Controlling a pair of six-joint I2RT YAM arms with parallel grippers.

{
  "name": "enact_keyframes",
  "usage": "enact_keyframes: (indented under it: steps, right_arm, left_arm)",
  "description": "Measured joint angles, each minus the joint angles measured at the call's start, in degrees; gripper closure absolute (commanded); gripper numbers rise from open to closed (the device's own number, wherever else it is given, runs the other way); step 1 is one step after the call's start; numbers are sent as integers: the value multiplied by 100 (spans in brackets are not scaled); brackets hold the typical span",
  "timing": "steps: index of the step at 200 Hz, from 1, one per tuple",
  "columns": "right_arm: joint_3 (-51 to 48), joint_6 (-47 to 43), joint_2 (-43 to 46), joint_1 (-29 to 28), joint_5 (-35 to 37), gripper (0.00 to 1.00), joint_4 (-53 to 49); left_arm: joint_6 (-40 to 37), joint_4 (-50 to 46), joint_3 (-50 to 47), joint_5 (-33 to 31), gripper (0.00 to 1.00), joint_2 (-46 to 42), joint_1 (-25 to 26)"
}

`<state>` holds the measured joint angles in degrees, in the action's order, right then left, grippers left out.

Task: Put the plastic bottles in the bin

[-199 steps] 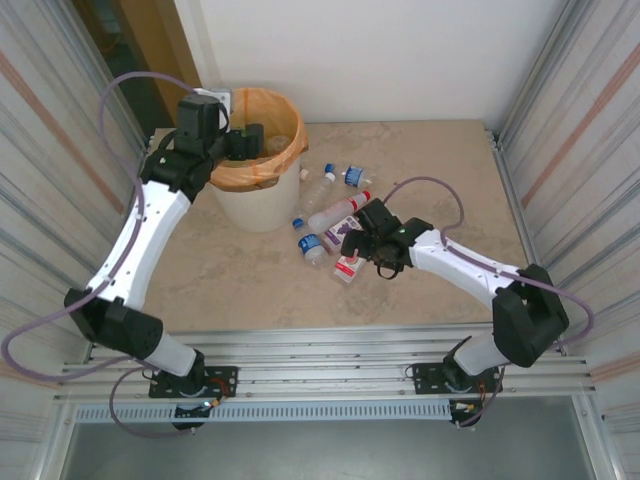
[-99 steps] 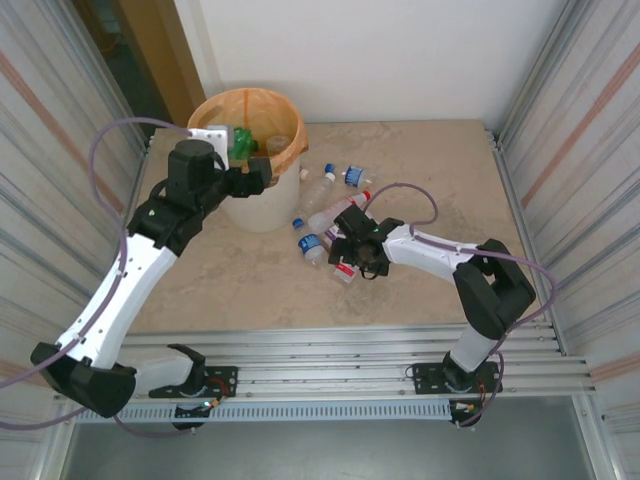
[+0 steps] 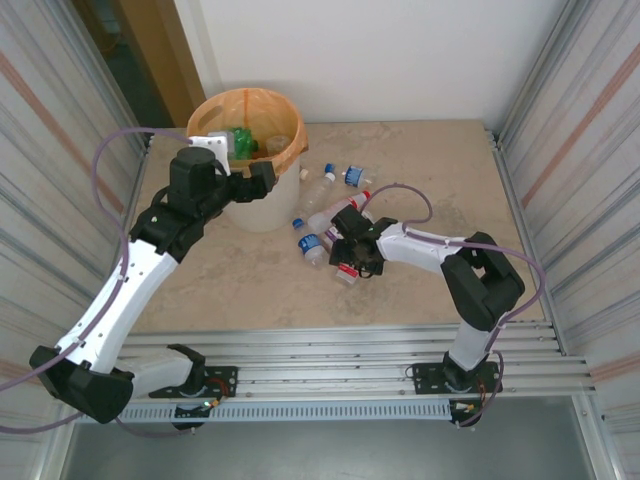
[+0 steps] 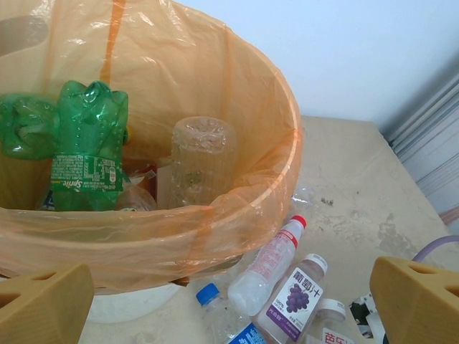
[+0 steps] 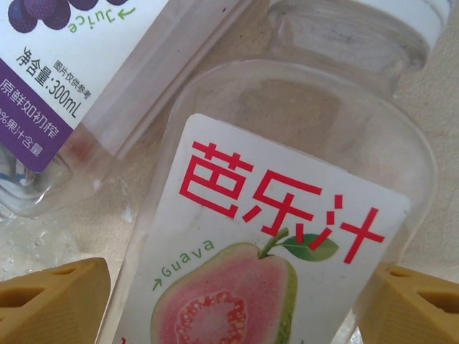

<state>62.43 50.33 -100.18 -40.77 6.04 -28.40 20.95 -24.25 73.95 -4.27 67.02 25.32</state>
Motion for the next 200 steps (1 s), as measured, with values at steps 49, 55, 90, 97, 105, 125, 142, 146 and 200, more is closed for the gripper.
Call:
enact_keyframes:
  steps: [49,55,90,97,105,125,142,146,200]
  right_arm:
    - [-46,-190,-136,131,-55,21,37]
    - [-48,-214,-184,144,-55,21,35]
    - [-55,-343,-260,149,-31,18,35]
    - [-55,-367,-267,149,-33,17,37]
    - [-52,-400,-278,149,-33,17,37]
    - [-42,-450,-297,149,-35,19,28]
    - [-42,-470,-299,151,-24,27,4]
    - [-42,-472,-299,153,-9,29,-13]
    - [-164,-590,-186,197,-11,51,37]
  left_arm:
    - [66,52,0,26,1,0,20]
    - [81,52,0,26,1,0,20]
    - [146,52,-46,24,1,0,20]
    - [153,50,-55,24,1,0,20]
    - [164,50,-59,22,1,0,20]
    - [186,52,-61,20,1,-2,20]
    - [190,52,-68,11,1,-17,20]
    - [190,52,-70,2,1,-22,20]
    - [210,50,-74,-20,1,-81,20]
